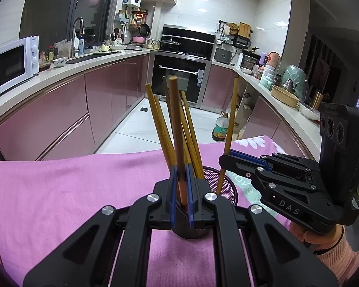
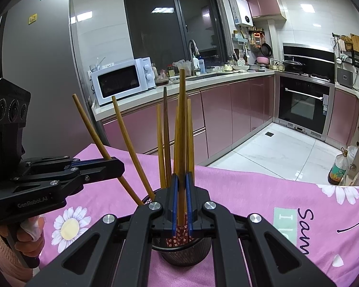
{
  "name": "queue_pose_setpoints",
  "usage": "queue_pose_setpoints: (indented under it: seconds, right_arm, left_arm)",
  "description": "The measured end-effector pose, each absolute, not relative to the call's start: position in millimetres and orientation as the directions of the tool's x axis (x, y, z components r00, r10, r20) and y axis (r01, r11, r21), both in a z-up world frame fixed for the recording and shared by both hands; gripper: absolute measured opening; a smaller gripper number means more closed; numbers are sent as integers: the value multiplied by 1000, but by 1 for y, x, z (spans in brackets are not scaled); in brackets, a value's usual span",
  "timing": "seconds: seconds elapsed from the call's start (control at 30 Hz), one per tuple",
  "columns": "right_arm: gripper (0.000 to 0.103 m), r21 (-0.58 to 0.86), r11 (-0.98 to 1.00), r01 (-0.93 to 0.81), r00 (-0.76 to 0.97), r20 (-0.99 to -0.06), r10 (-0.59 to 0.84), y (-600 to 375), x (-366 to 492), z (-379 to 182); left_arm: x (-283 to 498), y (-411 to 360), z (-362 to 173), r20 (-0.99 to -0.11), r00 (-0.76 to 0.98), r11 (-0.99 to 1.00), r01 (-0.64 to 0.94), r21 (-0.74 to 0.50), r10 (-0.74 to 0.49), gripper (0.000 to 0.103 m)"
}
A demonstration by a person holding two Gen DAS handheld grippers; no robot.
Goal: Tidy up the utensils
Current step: 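Lower both chopsticks into the mesh cup and open both tools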
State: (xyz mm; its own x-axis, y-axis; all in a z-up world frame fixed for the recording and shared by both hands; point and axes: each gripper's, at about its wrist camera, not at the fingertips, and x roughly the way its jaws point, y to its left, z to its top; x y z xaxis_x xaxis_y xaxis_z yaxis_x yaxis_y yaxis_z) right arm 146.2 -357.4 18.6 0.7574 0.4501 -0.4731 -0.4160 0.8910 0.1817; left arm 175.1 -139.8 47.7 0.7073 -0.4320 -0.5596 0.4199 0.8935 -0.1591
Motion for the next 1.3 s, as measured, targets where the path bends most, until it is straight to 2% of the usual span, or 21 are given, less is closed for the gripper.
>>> queue_pose_setpoints:
  seconds: [1.3]
  right_arm:
    - [5, 174, 885, -433, 738, -495, 458, -355, 152, 10]
  left_arm:
    - [191, -146, 32, -585, 698, 901, 406, -152, -413, 9]
